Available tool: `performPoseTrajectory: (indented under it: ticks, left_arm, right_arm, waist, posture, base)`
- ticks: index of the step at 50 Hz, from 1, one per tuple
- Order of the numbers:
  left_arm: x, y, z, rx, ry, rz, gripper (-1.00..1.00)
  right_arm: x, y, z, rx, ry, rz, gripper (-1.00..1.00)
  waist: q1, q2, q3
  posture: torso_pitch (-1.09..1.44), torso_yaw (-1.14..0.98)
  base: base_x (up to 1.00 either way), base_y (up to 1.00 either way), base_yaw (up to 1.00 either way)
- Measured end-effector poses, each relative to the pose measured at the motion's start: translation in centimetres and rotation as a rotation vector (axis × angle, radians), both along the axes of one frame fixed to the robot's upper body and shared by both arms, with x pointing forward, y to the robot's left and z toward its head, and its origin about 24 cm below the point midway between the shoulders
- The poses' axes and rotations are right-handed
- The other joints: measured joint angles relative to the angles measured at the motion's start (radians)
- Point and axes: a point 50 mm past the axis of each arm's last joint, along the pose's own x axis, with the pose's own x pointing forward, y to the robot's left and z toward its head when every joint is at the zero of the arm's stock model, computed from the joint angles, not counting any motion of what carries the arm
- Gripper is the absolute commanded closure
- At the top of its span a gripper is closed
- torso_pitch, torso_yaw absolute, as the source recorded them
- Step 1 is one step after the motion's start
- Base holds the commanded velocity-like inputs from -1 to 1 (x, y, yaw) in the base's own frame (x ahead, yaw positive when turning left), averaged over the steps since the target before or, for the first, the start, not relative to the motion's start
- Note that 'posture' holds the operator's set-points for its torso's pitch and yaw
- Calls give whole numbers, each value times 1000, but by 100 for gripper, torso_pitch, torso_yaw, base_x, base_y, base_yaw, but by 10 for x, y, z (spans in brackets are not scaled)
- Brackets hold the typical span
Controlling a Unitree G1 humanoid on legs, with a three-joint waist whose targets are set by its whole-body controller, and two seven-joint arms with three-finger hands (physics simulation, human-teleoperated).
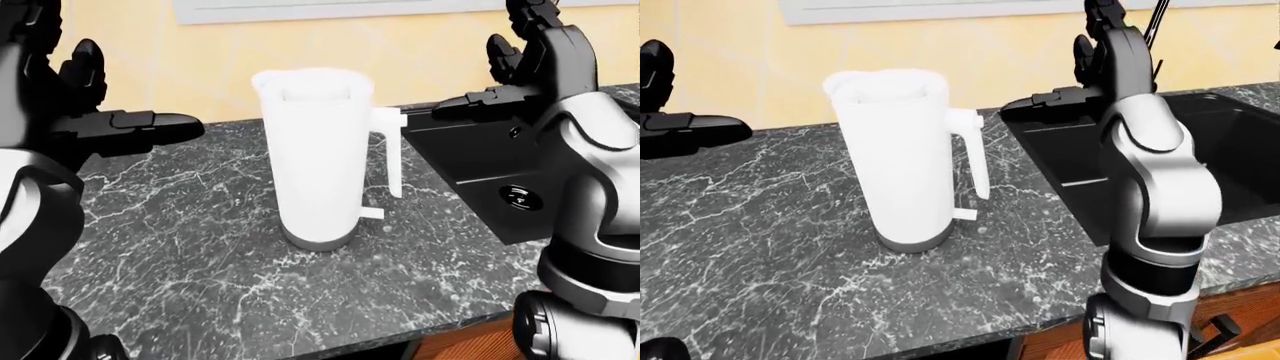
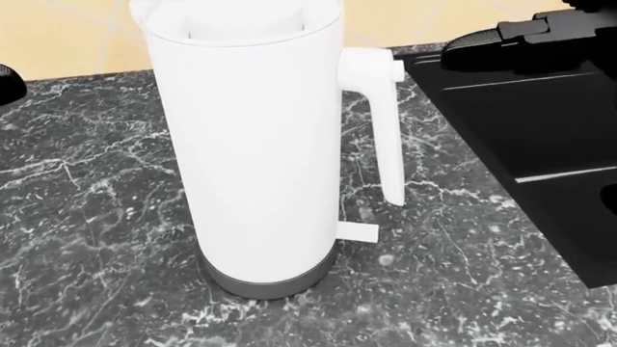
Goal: Press the button to open the lid of the electric kettle.
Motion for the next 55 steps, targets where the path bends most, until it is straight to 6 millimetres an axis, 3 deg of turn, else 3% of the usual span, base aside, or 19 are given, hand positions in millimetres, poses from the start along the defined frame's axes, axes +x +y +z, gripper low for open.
performPoseTrajectory:
  ticks: [14,40,55]
  left_arm:
    - [0,0,0,1,-1,-2,-100]
    - [0,0,1,0,-2,-3,-100]
    - [0,0,0,-3,0,-3,-100]
  right_arm:
    - [19,1,-9,-14,39,-9,-100]
    - [28,14,-8,-27,42,23,-100]
    - [35,17,-23,-34,79,21,-100]
  waist:
    - [-3,7,1]
    - [-4,11,0]
    - [-4,13,-3]
  posture:
    - [-24,0]
    - [-24,0]
    - [-24,0]
  base:
    - [0,0,0]
    - [0,0,0]
    - [0,0,0]
